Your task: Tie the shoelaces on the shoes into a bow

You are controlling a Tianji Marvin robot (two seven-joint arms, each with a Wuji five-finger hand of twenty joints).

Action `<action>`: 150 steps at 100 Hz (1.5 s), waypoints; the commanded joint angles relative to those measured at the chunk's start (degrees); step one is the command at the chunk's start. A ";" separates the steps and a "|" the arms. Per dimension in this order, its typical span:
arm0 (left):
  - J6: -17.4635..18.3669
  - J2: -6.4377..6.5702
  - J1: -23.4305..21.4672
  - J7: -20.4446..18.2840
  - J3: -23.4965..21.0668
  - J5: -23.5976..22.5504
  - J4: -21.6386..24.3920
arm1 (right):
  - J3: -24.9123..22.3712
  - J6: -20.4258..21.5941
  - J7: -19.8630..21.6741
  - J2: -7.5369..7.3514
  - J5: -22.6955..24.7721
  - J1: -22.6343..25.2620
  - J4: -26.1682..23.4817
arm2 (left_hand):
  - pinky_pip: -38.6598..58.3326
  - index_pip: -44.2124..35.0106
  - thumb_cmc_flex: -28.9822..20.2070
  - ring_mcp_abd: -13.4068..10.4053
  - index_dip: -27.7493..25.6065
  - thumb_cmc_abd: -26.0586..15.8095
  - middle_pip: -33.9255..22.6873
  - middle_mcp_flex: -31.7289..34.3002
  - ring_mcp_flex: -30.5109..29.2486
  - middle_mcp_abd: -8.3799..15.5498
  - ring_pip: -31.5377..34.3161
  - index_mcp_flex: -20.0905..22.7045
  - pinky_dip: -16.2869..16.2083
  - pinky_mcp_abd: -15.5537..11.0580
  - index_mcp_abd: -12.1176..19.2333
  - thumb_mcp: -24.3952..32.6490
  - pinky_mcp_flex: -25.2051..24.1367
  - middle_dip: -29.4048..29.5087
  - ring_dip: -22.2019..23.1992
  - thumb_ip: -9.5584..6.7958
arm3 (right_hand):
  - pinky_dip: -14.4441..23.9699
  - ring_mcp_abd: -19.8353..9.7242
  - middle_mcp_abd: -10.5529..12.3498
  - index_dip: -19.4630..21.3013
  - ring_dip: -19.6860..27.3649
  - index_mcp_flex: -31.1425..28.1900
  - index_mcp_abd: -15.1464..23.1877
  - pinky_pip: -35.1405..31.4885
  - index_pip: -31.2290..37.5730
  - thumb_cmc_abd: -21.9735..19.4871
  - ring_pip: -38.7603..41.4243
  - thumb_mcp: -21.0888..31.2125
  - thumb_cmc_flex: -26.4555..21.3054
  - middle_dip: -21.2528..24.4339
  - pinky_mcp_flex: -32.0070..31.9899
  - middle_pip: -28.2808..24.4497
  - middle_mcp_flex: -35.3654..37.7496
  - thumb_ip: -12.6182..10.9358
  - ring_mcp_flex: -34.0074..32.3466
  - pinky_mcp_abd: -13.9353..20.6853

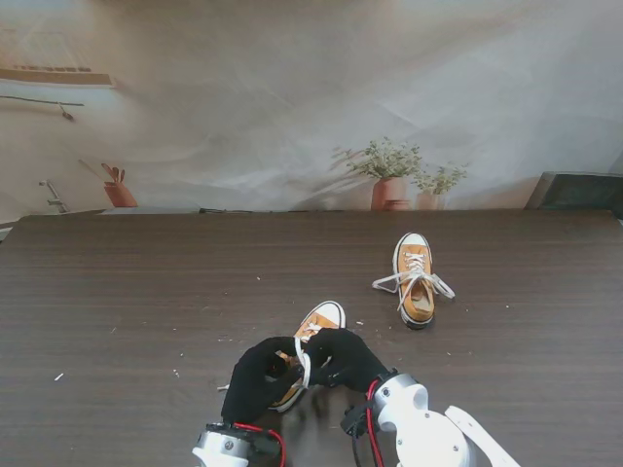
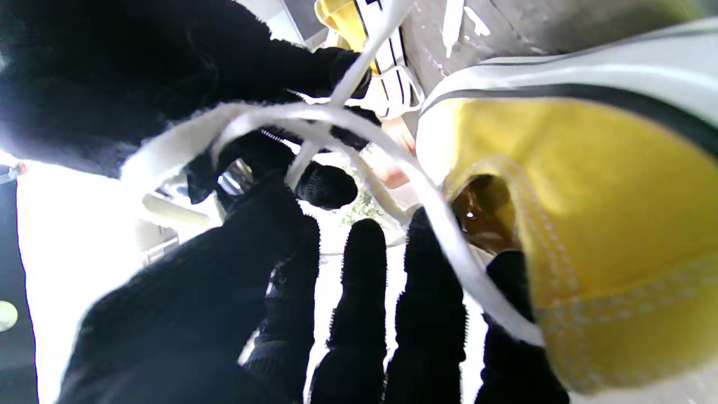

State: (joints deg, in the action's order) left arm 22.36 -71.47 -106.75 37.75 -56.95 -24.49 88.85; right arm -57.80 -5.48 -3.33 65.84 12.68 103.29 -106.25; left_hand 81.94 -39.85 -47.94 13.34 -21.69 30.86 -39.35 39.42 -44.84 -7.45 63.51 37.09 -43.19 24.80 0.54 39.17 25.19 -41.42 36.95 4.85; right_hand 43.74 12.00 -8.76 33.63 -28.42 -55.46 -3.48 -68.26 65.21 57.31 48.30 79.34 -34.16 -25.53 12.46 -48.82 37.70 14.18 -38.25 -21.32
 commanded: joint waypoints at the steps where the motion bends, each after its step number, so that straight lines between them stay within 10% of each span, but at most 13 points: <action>1: 0.49 -0.71 -0.47 -0.85 0.30 -0.19 1.06 | 0.24 -0.04 1.00 -0.23 0.20 0.01 0.14 | 0.11 -2.47 -1.18 -1.79 0.96 2.86 0.93 1.31 0.60 2.35 -0.35 2.15 0.13 -1.16 9.56 -2.02 -0.16 -3.68 1.28 1.97 | -0.35 -0.42 1.61 0.99 -0.86 -1.83 1.75 -0.87 -0.33 -0.16 0.25 1.58 -0.85 -0.82 -0.01 0.44 0.96 -3.08 -1.56 0.23; 47: 0.73 -0.83 -0.66 -3.98 0.87 4.50 2.32 | 0.90 0.05 1.23 -0.39 1.18 -0.30 0.17 | -0.74 -10.71 -6.93 -0.52 4.22 -3.59 3.61 5.82 0.47 1.96 -0.78 8.30 -0.02 0.06 10.91 -13.69 -0.95 -7.69 1.57 0.19 | -0.34 -0.40 1.70 0.77 -0.91 -2.03 1.82 -0.86 -0.32 0.18 0.23 1.71 -0.97 -0.92 0.00 0.48 1.18 -3.07 -1.69 0.27; 70: -0.41 -1.60 -0.57 -1.53 1.32 4.83 2.25 | 1.15 0.28 1.21 -0.42 1.53 -0.41 0.29 | -1.33 -15.56 -9.06 0.96 -5.44 -7.18 1.86 4.45 0.95 0.94 -0.42 5.16 -0.32 1.57 7.23 -19.44 -1.43 -8.33 1.77 -0.84 | -0.34 -0.35 1.82 0.70 -0.89 -2.14 2.53 -0.86 -0.31 0.45 0.14 1.87 -0.89 -0.96 0.01 0.53 1.40 -3.03 -1.71 0.27; 95: -0.06 -2.06 -0.48 0.57 1.19 4.15 1.78 | 1.18 0.65 1.14 -0.42 1.58 -0.39 0.36 | -1.85 -21.14 1.22 1.25 -12.46 2.77 0.84 4.34 1.63 -0.58 -0.61 4.49 -0.64 1.63 6.61 3.58 -1.92 -11.00 1.95 -5.36 | -0.33 -0.19 1.74 0.65 -0.84 -2.30 3.29 -0.86 -0.37 0.83 0.00 1.99 -0.72 -1.00 0.04 0.66 1.77 -2.95 -1.81 0.30; 150: -0.17 -2.27 -1.83 2.25 -1.65 4.32 1.21 | 1.12 0.53 0.97 -0.38 1.67 -0.36 0.47 | -2.38 -23.43 1.57 1.00 -16.12 3.25 0.72 3.46 2.97 -0.67 -1.17 2.19 -0.76 1.25 5.18 6.87 -3.11 -13.99 2.09 -6.08 | -0.33 -0.19 1.76 0.70 -0.82 -2.31 3.50 -0.86 -0.42 0.66 -0.16 1.91 -0.60 -1.13 0.07 0.89 1.87 -2.93 -1.80 0.33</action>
State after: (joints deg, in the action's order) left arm 22.04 -73.78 -108.11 40.63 -58.31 -20.16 89.63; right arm -56.76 -4.87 -3.25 65.51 14.25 102.74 -105.84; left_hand 79.84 -60.22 -48.30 14.69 -35.77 32.92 -37.91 43.94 -42.87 -8.16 62.41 40.01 -43.19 24.85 2.62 44.93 22.54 -54.09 37.06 -1.42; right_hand 43.74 12.01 -8.67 33.61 -28.45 -55.47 -2.77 -68.26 64.72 57.51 48.23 79.30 -34.13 -25.88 12.48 -48.16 38.15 14.18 -38.88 -21.42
